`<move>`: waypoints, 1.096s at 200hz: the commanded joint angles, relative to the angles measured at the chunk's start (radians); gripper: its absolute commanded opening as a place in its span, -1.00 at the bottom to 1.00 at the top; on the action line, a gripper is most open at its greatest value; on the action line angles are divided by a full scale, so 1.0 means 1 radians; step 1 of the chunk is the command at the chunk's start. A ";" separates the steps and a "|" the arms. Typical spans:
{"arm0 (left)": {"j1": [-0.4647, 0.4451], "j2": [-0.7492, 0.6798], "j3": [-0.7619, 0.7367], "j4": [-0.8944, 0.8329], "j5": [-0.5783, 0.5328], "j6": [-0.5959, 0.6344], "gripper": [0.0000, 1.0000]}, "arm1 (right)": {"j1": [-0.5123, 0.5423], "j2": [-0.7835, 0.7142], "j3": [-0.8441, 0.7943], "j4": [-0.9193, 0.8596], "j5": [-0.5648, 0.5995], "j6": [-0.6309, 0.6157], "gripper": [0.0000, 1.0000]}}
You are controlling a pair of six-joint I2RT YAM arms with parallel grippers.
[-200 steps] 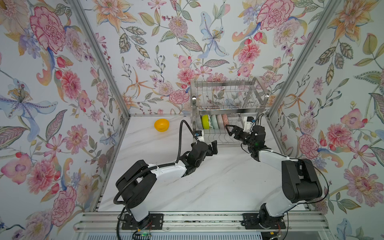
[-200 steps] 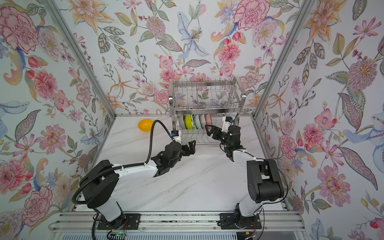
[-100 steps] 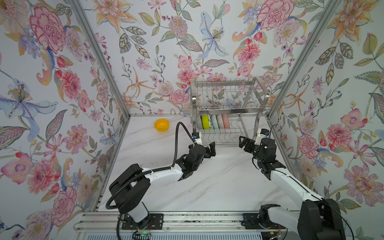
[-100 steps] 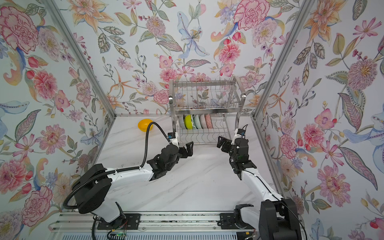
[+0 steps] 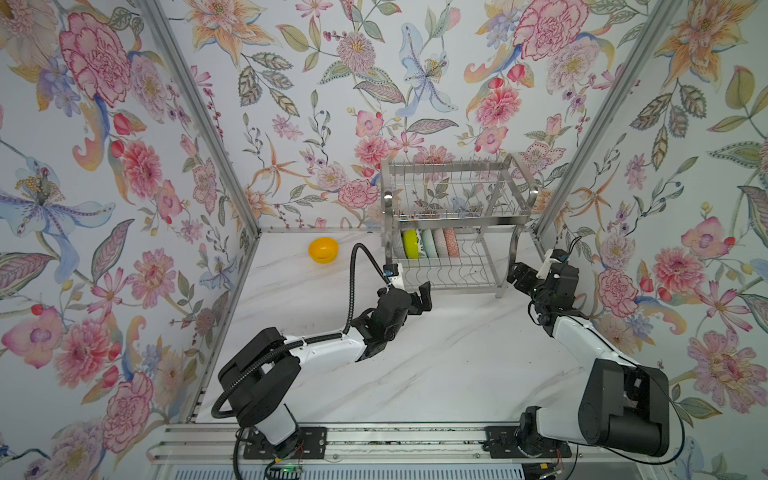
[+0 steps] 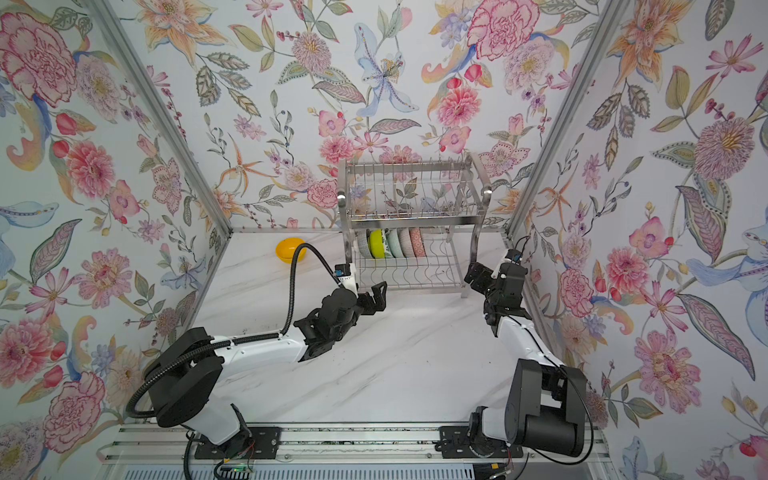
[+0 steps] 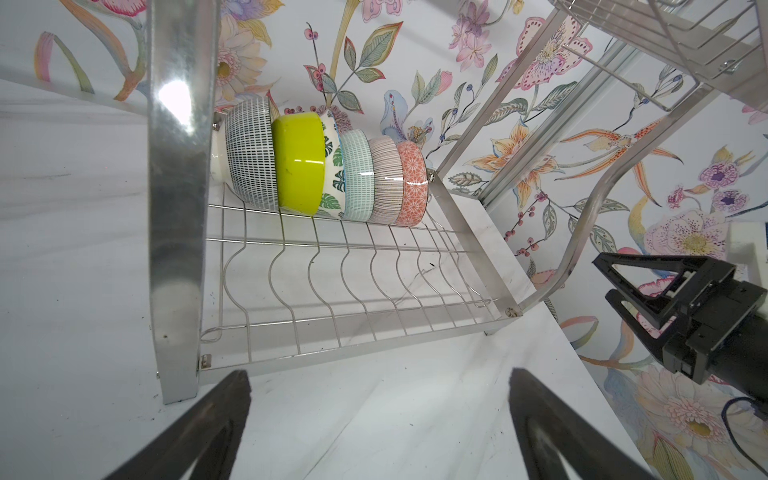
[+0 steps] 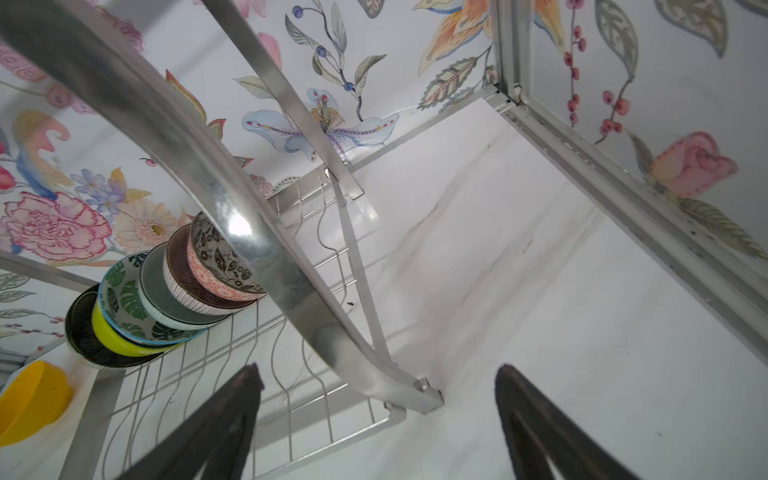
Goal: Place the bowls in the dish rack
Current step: 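Open the grippers and withdraw both arms from the rack, then move the left gripper to the yellow bowl and grasp its rim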
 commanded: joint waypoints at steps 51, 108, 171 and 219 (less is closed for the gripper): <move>0.008 -0.037 0.013 -0.039 -0.046 0.043 0.98 | 0.001 0.186 0.140 0.132 -0.180 -0.119 0.32; 0.025 -0.050 0.008 -0.057 -0.056 0.026 0.98 | 0.041 0.222 0.144 0.163 -0.208 -0.123 -0.30; 0.045 -0.050 0.003 -0.069 -0.053 0.025 0.98 | 0.146 0.192 0.132 0.107 -0.128 -0.192 -0.73; 0.057 -0.097 -0.015 -0.067 -0.054 0.018 0.98 | 0.199 0.131 0.072 0.100 -0.086 -0.220 -0.88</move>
